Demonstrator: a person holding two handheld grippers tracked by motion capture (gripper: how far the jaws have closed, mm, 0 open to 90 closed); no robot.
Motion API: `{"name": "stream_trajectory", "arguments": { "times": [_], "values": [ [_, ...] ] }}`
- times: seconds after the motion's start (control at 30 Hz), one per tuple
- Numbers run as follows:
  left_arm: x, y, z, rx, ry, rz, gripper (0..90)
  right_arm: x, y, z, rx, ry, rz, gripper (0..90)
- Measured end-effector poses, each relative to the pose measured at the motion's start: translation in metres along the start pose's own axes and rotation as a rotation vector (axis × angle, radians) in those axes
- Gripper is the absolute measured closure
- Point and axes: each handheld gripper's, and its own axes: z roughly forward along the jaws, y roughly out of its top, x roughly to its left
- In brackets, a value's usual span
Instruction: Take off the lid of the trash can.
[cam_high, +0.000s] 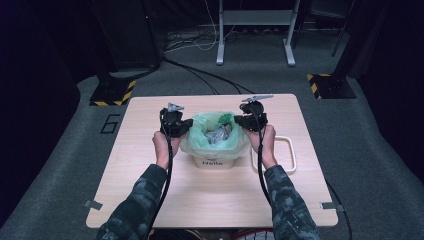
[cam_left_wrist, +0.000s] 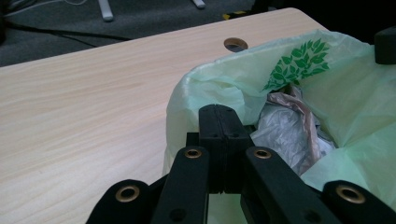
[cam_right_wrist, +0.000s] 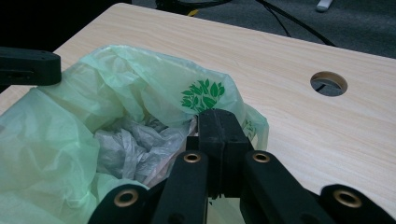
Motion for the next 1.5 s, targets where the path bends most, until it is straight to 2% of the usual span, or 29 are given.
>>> {"name": "stream_trajectory", "arguments": {
  "times": [0.13,0.17,0.47,0.6,0.7,0.83,0.87,0.9,0.93,0.97,1.0,1.07,1.2,1.23,1.33,1.4,1.43,1.5],
  "values": [
    [0.0,0.002,-0.001,-0.001,-0.018,-0.01,89.9,0.001,0.002,-0.002,-0.003,0.001,-0.008,90.0],
    [-0.001,0.004,-0.003,-0.006,-0.035,-0.013,89.9,0.001,0.003,-0.003,-0.006,0.002,-0.012,90.0],
    [-0.006,0.025,-0.011,-0.03,-0.079,0.007,89.9,0.007,0.015,-0.012,-0.035,0.02,-0.025,90.0],
    [-0.009,0.029,-0.011,-0.029,-0.096,0.013,89.9,0.01,0.018,-0.013,-0.041,0.03,-0.025,90.0],
    [-0.015,0.029,-0.005,-0.022,-0.125,0.009,89.8,0.016,0.022,-0.011,-0.038,0.049,-0.036,90.0],
    [-0.017,0.026,0.003,0.005,-0.144,0.0,89.8,0.021,0.021,-0.006,-0.018,0.058,-0.042,90.0],
    [-0.018,0.025,0.007,0.018,-0.148,-0.003,89.8,0.023,0.019,0.0,0.001,0.065,-0.048,90.0],
    [-0.02,0.021,0.014,0.056,-0.154,0.012,89.8,0.024,0.017,0.002,0.012,0.067,-0.051,90.0],
    [-0.02,0.021,0.014,0.056,-0.154,0.012,89.7,0.025,0.016,0.005,0.027,0.07,-0.051,90.0],
    [-0.024,0.016,0.021,0.102,-0.145,0.058,89.5,0.025,0.013,0.008,0.039,0.07,-0.05,90.0],
    [-0.025,0.014,0.022,0.11,-0.139,0.074,89.1,0.025,0.011,0.011,0.054,0.067,-0.049,90.0],
    [-0.025,0.012,0.022,0.112,-0.149,0.081,87.8,0.024,0.005,0.017,0.08,0.068,-0.05,90.0],
    [-0.023,0.014,0.018,0.091,-0.159,0.069,82.7,0.022,0.001,0.018,0.085,0.069,-0.047,90.0],
    [-0.021,0.018,0.011,0.075,-0.177,0.068,77.1,0.021,0.004,0.012,0.065,0.07,-0.041,87.6],
    [-0.019,0.024,0.003,0.046,-0.174,0.078,67.5,0.019,0.011,-0.002,0.032,0.07,-0.042,81.9],
    [-0.014,0.032,-0.007,0.01,-0.154,0.061,58.6,0.017,0.015,-0.009,0.02,0.06,-0.048,78.0],
    [-0.014,0.032,-0.007,0.01,-0.154,0.061,54.7,0.016,0.016,-0.012,0.014,0.049,-0.05,75.1],
    [-0.006,0.034,-0.011,0.005,-0.116,0.028,45.5,0.012,0.018,-0.016,0.01,0.025,-0.036,68.1]
  ]
}}
